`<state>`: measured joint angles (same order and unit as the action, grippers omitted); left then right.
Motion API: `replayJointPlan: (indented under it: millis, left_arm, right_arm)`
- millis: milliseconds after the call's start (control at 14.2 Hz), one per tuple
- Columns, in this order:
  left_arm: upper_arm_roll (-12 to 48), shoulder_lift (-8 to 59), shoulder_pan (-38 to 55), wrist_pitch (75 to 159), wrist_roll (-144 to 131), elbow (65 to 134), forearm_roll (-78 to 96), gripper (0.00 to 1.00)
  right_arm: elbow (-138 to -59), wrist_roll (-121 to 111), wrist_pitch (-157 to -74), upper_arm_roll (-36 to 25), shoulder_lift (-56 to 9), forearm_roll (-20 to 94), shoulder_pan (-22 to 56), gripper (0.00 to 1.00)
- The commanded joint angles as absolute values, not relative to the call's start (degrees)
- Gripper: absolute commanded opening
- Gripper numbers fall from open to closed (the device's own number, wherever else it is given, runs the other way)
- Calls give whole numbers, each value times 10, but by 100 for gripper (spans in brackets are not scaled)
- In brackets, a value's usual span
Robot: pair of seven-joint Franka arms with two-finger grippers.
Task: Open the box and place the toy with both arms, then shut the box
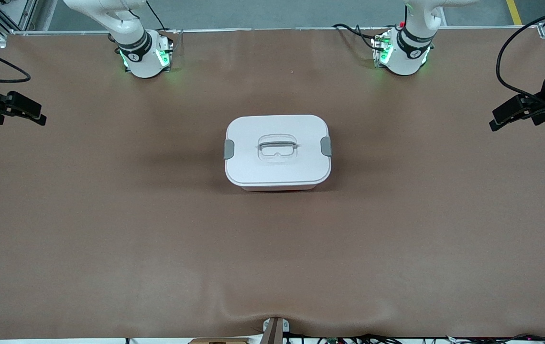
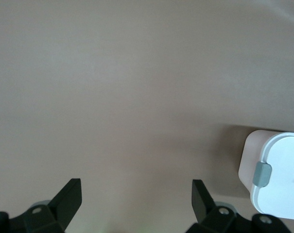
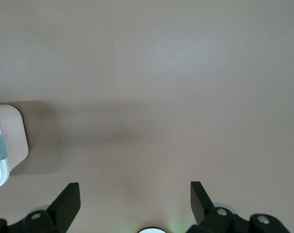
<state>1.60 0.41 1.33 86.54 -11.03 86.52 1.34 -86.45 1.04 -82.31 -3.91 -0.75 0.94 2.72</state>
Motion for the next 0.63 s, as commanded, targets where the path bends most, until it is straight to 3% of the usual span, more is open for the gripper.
replayJointPlan:
  millis: [0,421,561]
  left_arm:
    - [8,-33,18,866,-98,905,8,100]
    - [8,-42,18,868,-80,905,-9,100]
    - [-17,-42,18,876,-18,904,-8,100]
  right_arm:
    - [-854,11,-817,-40,-13,18,28,100]
    - [-854,11,-818,-40,-14,18,28,100]
    - [-854,11,-818,-40,-14,18,28,100]
